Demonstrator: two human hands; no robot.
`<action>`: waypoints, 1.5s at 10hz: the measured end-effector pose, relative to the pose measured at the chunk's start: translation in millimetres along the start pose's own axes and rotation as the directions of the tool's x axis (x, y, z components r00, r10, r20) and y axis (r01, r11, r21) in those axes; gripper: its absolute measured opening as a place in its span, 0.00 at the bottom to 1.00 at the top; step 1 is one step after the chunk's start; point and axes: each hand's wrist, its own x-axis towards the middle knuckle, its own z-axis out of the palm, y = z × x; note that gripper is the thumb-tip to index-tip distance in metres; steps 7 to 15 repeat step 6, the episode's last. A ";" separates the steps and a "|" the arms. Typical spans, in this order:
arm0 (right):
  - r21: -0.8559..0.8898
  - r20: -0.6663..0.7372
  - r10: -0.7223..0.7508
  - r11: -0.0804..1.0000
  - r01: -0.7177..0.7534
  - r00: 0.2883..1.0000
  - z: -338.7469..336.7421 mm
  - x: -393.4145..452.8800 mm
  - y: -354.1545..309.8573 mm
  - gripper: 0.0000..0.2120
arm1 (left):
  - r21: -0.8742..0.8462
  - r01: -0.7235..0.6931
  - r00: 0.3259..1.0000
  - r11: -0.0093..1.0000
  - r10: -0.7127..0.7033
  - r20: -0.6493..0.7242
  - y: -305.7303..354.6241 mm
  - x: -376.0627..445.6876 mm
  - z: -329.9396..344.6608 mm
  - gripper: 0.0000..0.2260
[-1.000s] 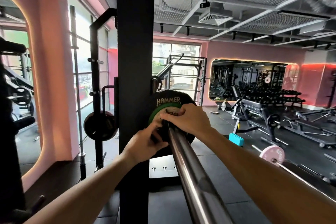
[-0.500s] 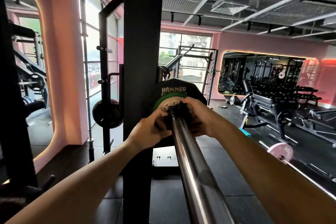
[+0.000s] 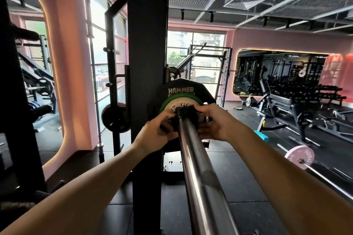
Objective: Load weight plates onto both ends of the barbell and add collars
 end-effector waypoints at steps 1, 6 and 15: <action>0.014 0.000 0.007 1.000 -0.007 1.000 0.4 -0.5 -3.0 0.20 | 0.042 0.024 1.000 0.999 -0.025 0.016 3.0 1.6 -0.3 0.24; -0.854 -0.079 -0.419 0.497 0.156 0.905 33.0 -73.0 -35.0 0.16 | 0.639 -0.068 0.949 0.767 -0.148 0.278 102.6 3.6 -82.8 0.19; -0.854 -0.079 -0.419 0.497 0.156 0.905 33.0 -73.0 -35.0 0.16 | 0.639 -0.068 0.949 0.767 -0.148 0.278 102.6 3.6 -82.8 0.19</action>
